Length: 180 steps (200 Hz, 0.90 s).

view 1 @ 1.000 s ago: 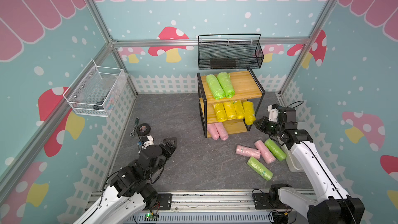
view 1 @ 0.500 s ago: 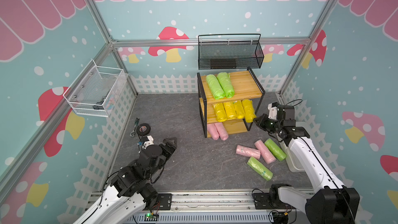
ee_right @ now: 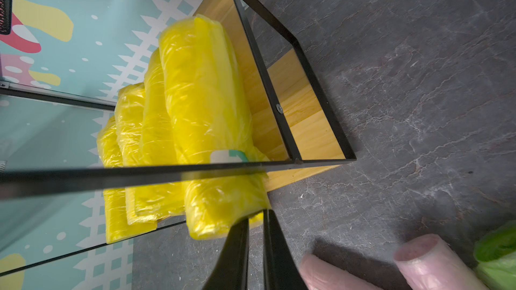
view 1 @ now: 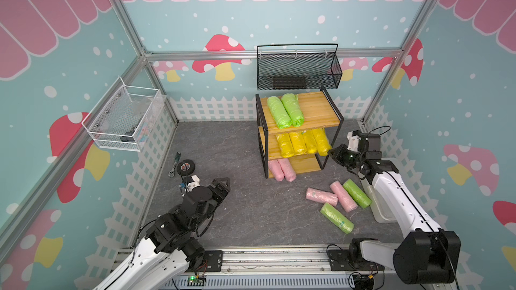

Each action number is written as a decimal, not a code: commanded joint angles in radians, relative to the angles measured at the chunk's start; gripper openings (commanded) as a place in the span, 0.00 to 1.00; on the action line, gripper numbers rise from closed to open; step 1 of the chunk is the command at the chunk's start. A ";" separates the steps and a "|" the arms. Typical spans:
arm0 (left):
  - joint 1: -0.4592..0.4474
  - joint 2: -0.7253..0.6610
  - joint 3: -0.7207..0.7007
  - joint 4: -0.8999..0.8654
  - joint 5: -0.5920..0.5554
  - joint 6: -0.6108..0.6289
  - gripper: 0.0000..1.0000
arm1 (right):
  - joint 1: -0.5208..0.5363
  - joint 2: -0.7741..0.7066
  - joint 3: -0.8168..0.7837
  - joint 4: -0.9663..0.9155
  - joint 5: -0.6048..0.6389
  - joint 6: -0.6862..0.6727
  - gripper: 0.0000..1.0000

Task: Sort the rolls of trash bags by color and place them on the shelf
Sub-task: Place the roll of trash bags on the shelf.

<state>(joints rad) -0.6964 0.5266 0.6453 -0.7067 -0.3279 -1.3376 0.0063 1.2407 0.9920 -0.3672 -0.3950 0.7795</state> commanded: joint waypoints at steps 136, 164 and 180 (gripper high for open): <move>-0.003 -0.001 -0.013 -0.015 -0.021 0.017 0.95 | -0.020 0.040 -0.001 0.079 -0.044 0.047 0.35; -0.002 -0.001 -0.016 -0.014 -0.019 0.016 0.95 | -0.021 -0.007 -0.032 0.034 -0.068 0.010 0.43; -0.003 0.001 -0.018 -0.014 -0.019 0.018 0.96 | -0.022 -0.045 -0.058 0.004 -0.081 -0.008 0.48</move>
<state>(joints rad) -0.6964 0.5327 0.6392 -0.7067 -0.3302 -1.3380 -0.0090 1.2556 0.9703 -0.3099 -0.4458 0.8104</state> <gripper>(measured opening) 0.955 0.454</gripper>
